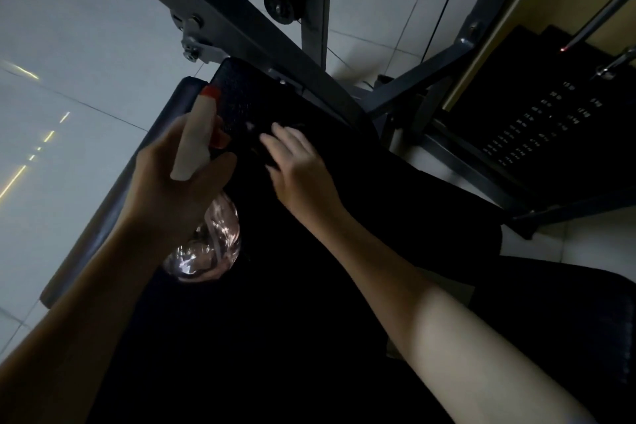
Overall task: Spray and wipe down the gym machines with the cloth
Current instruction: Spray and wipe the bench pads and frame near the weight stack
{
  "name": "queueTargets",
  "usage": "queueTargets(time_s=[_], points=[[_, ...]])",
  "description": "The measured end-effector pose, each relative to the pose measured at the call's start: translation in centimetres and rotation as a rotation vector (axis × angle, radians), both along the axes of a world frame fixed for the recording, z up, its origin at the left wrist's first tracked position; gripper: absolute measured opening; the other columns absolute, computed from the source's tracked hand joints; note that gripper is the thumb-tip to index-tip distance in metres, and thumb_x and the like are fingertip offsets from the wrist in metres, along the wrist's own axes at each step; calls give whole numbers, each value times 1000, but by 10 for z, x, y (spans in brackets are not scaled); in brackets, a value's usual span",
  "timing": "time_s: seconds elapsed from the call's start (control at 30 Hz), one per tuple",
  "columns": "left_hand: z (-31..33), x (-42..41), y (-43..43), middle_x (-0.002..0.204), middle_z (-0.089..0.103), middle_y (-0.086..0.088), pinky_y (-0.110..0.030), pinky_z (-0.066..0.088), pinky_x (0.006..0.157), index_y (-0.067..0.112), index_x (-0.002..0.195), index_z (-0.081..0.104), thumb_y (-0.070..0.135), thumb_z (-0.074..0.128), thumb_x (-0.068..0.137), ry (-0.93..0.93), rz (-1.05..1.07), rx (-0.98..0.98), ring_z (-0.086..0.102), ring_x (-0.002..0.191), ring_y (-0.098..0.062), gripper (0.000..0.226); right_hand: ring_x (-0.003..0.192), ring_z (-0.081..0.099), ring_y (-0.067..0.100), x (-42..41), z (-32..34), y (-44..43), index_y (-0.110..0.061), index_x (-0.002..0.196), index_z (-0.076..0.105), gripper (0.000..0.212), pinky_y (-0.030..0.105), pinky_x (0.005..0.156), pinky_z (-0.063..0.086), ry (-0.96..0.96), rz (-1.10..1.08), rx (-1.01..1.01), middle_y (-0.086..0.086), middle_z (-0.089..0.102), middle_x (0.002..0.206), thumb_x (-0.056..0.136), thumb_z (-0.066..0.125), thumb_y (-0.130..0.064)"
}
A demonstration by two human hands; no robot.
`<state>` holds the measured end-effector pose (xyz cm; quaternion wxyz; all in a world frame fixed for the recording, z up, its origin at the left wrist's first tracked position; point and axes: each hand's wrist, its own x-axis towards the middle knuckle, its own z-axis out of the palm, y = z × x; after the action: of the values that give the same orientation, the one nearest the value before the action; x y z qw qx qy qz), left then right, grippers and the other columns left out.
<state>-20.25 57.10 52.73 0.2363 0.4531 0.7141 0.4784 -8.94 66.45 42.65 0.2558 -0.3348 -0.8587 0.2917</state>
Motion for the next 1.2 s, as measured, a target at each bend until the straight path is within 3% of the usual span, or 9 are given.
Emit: queueTargets(time_s=[0.13,0.23,0.4,0.6,0.7,0.8,0.93,1.07,1.2], points=[[5,0,3,88,64,27,-21,44,72,56,92,59,44,62,71,-18,5,-37,59,83,-1,25,129,40,31,64,-21,-1,-5,132,49,43,40,107,37,-75,-216,-67,17,45,139,89,52,-11],[10,1,5,79,61,16,-32,43,67,49,77,61,46,62,63,-45,36,-52,57,75,-10,15,137,30,23,99,-28,-15,-13,138,44,43,42,109,35,-69,-385,-230,9,36,147,95,48,-14],[14,2,3,79,60,13,-35,45,67,46,79,59,48,60,63,-16,35,-81,57,75,-12,16,136,30,23,59,-13,-9,-11,138,44,42,40,111,31,-21,-600,-302,10,34,147,95,47,-10],[13,5,4,72,61,23,-26,42,59,39,82,58,46,60,63,1,38,-85,55,66,-3,20,129,40,37,-27,5,21,3,132,49,47,40,108,34,92,-331,-132,27,44,138,86,59,-2],[15,7,5,73,62,26,-18,44,57,46,82,59,47,59,64,18,17,-90,56,65,2,19,130,39,37,-36,7,34,2,131,51,46,41,109,32,81,-155,-78,25,45,138,86,59,-1],[16,9,7,74,63,25,-26,46,61,58,77,59,47,59,61,13,36,-108,58,66,0,19,122,48,38,-18,1,38,6,121,58,43,37,104,36,108,-77,-22,26,54,128,78,59,3],[18,8,8,74,63,24,-27,46,62,60,76,58,50,58,57,-4,43,-144,56,64,4,21,125,45,30,19,-9,27,2,123,57,43,21,107,26,56,-184,-79,19,53,132,80,55,3],[20,11,12,77,58,10,-15,41,50,39,80,54,32,59,65,2,30,-182,52,55,4,18,134,34,25,69,-20,9,-7,131,51,42,31,111,29,27,-311,-213,12,43,142,89,51,-2],[21,15,18,80,57,10,-17,43,54,40,80,56,11,72,76,33,-69,-232,55,60,5,34,138,28,18,103,-24,-12,-13,135,47,45,31,112,28,-1,-401,-359,4,38,147,91,53,-5]])
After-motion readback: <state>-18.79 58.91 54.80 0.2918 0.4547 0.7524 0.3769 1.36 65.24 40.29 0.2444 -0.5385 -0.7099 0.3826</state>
